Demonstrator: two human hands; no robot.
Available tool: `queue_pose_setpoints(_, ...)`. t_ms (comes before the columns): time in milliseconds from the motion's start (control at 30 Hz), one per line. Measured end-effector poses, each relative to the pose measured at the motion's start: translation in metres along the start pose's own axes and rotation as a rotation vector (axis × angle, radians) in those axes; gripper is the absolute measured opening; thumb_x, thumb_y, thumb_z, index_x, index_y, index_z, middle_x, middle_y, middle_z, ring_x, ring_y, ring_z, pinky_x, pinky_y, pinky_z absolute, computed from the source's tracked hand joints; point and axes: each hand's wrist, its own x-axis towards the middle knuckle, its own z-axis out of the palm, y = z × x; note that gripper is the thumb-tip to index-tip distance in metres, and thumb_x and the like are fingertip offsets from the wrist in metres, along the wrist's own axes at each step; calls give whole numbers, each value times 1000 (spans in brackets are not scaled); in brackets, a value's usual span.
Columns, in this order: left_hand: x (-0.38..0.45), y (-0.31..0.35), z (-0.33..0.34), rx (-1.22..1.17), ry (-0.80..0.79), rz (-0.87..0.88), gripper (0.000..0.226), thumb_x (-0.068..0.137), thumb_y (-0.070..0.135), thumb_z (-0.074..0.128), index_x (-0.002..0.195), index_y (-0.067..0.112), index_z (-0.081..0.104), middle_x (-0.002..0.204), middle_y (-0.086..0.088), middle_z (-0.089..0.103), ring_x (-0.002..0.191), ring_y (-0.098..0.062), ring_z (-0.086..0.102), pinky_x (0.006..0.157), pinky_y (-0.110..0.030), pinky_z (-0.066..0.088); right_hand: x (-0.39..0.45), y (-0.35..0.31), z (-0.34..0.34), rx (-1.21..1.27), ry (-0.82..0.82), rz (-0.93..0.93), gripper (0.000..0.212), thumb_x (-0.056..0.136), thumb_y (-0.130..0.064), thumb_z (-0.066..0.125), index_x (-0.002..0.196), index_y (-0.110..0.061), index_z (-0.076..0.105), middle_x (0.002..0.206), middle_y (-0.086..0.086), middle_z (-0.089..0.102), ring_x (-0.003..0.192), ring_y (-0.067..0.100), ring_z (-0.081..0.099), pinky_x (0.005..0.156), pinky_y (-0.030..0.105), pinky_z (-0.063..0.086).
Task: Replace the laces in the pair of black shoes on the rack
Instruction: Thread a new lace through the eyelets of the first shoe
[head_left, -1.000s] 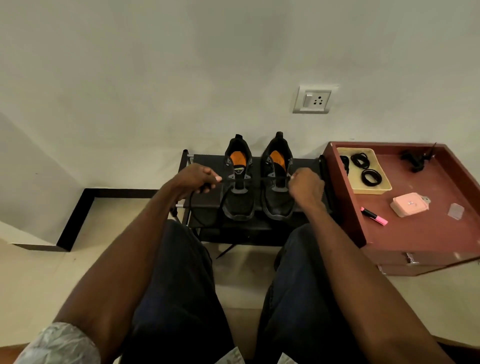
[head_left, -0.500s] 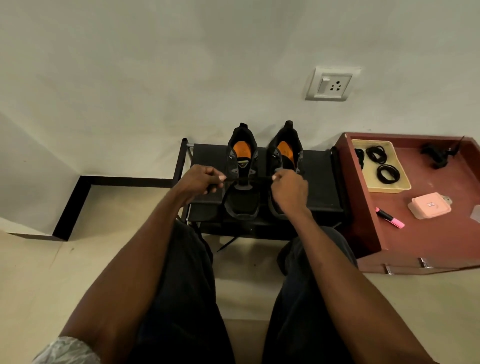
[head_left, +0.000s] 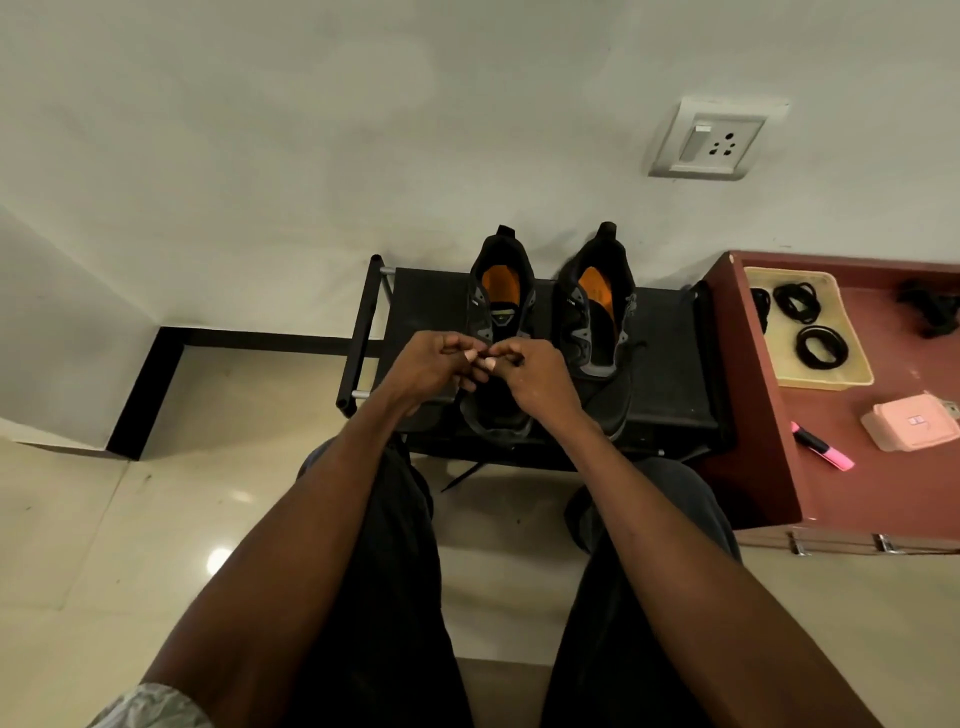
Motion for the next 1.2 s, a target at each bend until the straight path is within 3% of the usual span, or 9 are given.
queue_pose_setpoints(200, 9, -7, 8, 212, 18, 122, 11, 99, 13, 59, 104, 18, 51, 83, -7, 74, 73, -20, 71, 65, -31, 57, 1, 1, -1, 229, -23, 80, 11, 92, -16, 70, 97, -12, 79, 83, -1, 75, 79, 3, 68, 72, 18, 52)
queue_pose_setpoints(300, 14, -11, 15, 284, 72, 136, 8, 98, 16, 61, 105, 18, 56, 85, -3, 73, 78, -19, 70, 70, -30, 56, 8, 5, -1, 92, 10, 100, 12, 94, -16, 67, 97, -12, 78, 87, -3, 73, 83, 9, 67, 76, 28, 53)
queue_pose_setpoints(400, 18, -11, 14, 313, 288, 125, 5, 97, 16, 62, 98, 19, 65, 91, 2, 70, 81, -8, 66, 64, -13, 48, 14, 10, 1, -255, 146, -14, 17, 97, -11, 59, 97, -8, 76, 95, 3, 62, 86, 16, 56, 75, 34, 47)
queue_pose_setpoints(467, 22, -15, 14, 271, 340, 60, 10, 98, 16, 61, 101, 15, 70, 95, 5, 70, 85, -3, 64, 63, -8, 46, 18, 14, 3, -365, 180, -64, 19, 97, -8, 56, 99, -6, 75, 100, 9, 59, 92, 21, 54, 77, 36, 48)
queue_pose_setpoints(633, 32, -22, 20, 208, 314, -4, 16, 96, 15, 64, 107, 14, 76, 100, 4, 73, 90, -1, 65, 68, -4, 45, 26, 17, 9, -402, 176, -65, 23, 96, -7, 55, 109, -5, 74, 104, 8, 53, 97, 22, 50, 73, 28, 40)
queue_pose_setpoints(800, 37, -25, 21, 161, 321, -27, 20, 95, 13, 65, 112, 12, 75, 105, 2, 73, 91, -2, 65, 70, -3, 44, 29, 14, 15, -411, 189, -37, 18, 94, -6, 54, 94, -2, 72, 100, 8, 51, 84, 22, 55, 67, 30, 42)
queue_pose_setpoints(967, 37, -28, 20, 137, 312, -28, 22, 94, 11, 65, 115, 11, 73, 111, -1, 73, 99, -6, 65, 74, -4, 45, 37, 20, 17, -263, 143, -11, 15, 91, -1, 59, 87, -4, 73, 91, 2, 53, 86, 20, 55, 69, 29, 39)
queue_pose_setpoints(1033, 38, -29, 20, 121, 314, -44, 23, 93, 11, 67, 115, 11, 73, 112, -2, 73, 102, -8, 66, 78, -8, 46, 40, 22, 15, -187, 122, 32, 11, 92, -6, 64, 91, -6, 74, 93, 0, 56, 89, 17, 56, 77, 33, 46)
queue_pose_setpoints(1200, 39, -31, 21, 117, 304, -48, 26, 91, 12, 70, 117, 10, 73, 114, -2, 73, 105, -10, 66, 81, -9, 46, 47, 23, 17, -38, 65, 136, 14, 92, -11, 68, 104, -7, 75, 106, 5, 62, 99, 19, 60, 83, 30, 47)
